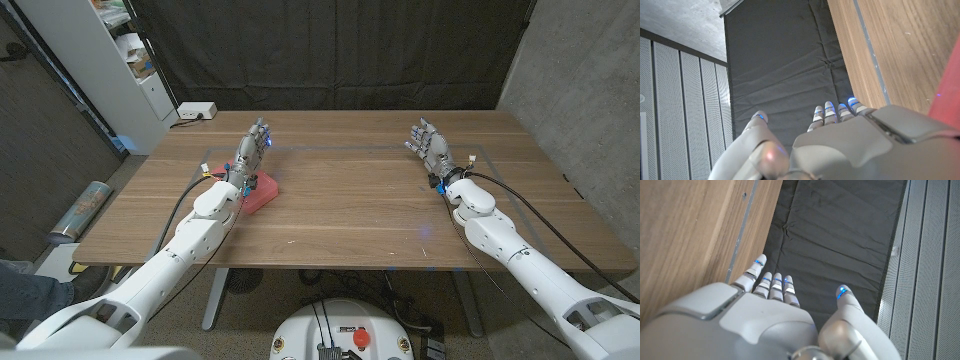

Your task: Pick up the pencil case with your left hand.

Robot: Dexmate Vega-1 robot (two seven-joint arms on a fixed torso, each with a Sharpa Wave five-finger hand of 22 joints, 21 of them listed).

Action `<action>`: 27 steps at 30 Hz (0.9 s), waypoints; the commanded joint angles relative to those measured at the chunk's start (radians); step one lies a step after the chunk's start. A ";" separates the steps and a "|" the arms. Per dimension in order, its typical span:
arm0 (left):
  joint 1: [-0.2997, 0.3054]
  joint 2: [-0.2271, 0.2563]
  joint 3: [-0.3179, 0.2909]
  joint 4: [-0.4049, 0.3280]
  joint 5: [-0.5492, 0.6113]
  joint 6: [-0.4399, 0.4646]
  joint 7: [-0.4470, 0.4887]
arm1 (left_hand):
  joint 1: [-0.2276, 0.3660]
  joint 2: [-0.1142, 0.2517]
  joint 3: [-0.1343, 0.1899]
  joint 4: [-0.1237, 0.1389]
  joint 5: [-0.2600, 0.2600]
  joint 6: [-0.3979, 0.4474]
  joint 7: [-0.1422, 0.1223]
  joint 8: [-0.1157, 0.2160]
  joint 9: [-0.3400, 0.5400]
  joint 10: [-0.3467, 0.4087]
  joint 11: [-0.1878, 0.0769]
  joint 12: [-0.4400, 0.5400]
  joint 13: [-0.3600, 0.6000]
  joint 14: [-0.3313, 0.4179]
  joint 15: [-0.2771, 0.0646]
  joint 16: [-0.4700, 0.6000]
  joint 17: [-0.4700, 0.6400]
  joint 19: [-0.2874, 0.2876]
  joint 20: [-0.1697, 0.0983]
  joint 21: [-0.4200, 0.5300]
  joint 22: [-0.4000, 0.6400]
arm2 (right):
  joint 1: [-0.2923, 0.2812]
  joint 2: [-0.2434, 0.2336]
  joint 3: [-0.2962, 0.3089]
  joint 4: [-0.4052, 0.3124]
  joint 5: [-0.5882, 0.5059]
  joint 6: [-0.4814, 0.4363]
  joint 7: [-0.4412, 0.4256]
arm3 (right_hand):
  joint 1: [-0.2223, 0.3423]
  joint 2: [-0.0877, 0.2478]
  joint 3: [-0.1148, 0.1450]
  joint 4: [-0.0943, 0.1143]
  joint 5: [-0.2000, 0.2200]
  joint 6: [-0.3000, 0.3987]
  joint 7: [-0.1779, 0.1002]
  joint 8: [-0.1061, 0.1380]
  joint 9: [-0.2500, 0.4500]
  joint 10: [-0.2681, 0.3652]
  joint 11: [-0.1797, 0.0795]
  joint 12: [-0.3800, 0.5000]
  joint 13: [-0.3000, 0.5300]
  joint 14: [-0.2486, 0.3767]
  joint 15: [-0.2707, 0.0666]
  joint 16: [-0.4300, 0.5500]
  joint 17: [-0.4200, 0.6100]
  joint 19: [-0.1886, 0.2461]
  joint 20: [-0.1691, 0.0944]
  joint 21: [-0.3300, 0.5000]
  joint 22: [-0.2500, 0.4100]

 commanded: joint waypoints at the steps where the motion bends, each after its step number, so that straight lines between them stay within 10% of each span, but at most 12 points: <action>1: 0.014 0.011 0.004 -0.036 0.011 0.013 0.016 | 0.009 0.003 0.007 -0.001 0.005 -0.003 0.007 0.004 0.004 -0.008 -0.001 0.006 0.002 -0.007 -0.001 0.005 0.005 -0.047 -0.006 0.002 0.002 | -0.015 -0.015 -0.002 -0.027 -0.006 -0.005 -0.002 | 0.007 0.000 0.005 -0.001 0.006 0.008 0.000 0.005 0.005 0.000 0.009 0.005 0.004 -0.001 0.011 0.007 0.002 0.007 0.001 0.001 0.002; 27: 0.046 0.048 0.004 -0.142 0.046 0.023 0.047 | 0.017 0.014 0.008 -0.007 0.002 0.005 0.006 0.001 0.003 0.004 0.001 0.007 -0.005 0.007 -0.005 0.007 0.005 -0.035 0.011 -0.006 0.004 | -0.063 -0.032 0.021 -0.057 0.011 0.013 -0.008 | 0.011 0.008 -0.002 -0.004 0.003 0.010 0.000 0.003 0.004 0.002 0.006 0.003 -0.001 0.002 0.010 0.009 -0.007 0.013 0.001 -0.010 0.002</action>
